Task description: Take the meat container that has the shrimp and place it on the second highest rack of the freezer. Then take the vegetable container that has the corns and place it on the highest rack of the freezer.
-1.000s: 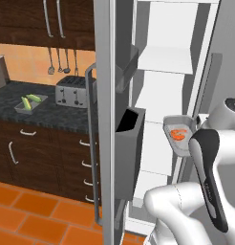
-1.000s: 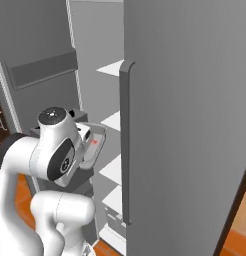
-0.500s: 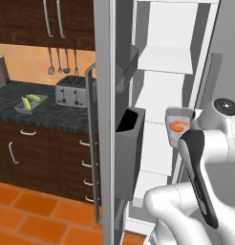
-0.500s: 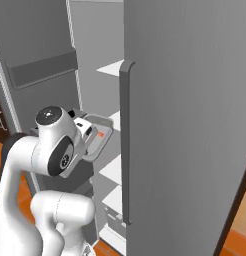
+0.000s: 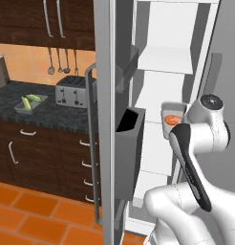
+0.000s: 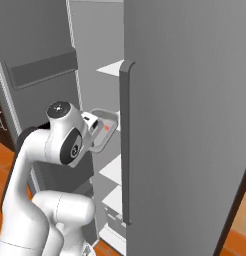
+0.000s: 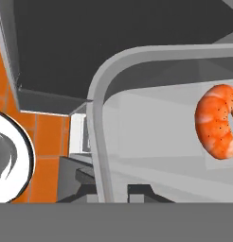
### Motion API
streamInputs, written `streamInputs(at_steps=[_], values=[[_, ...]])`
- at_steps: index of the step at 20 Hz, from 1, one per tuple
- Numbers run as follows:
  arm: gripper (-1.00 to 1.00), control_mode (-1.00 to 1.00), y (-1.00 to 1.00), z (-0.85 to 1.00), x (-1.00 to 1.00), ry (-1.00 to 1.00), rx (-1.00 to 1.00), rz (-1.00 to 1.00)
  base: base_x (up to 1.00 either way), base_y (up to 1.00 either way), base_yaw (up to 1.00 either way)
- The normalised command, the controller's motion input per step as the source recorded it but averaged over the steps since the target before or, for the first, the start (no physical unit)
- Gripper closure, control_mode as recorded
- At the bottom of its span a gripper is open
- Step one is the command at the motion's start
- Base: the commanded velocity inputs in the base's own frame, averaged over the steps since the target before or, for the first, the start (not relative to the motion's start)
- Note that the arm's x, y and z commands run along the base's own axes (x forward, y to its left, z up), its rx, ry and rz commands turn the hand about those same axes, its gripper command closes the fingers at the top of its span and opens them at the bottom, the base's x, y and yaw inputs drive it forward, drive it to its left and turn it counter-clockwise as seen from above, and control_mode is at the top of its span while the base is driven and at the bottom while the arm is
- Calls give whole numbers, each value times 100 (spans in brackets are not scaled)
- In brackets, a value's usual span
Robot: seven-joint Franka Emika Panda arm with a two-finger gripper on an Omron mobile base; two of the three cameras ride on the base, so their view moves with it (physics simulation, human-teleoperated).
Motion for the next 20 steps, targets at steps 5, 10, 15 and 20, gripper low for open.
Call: streamInputs(at_steps=[5, 10, 15, 20], values=[[100, -100, -6, 0, 51, 0, 0, -2, 0, 0, 0], [100, -100, -10, 0, 54, 0, 0, 0, 0, 0, 0], [100, -100, -10, 0, 42, 1, 0, 0, 0, 0, 0], [100, -100, -3, 0, 43, 7, 0, 0, 0, 0, 0]])
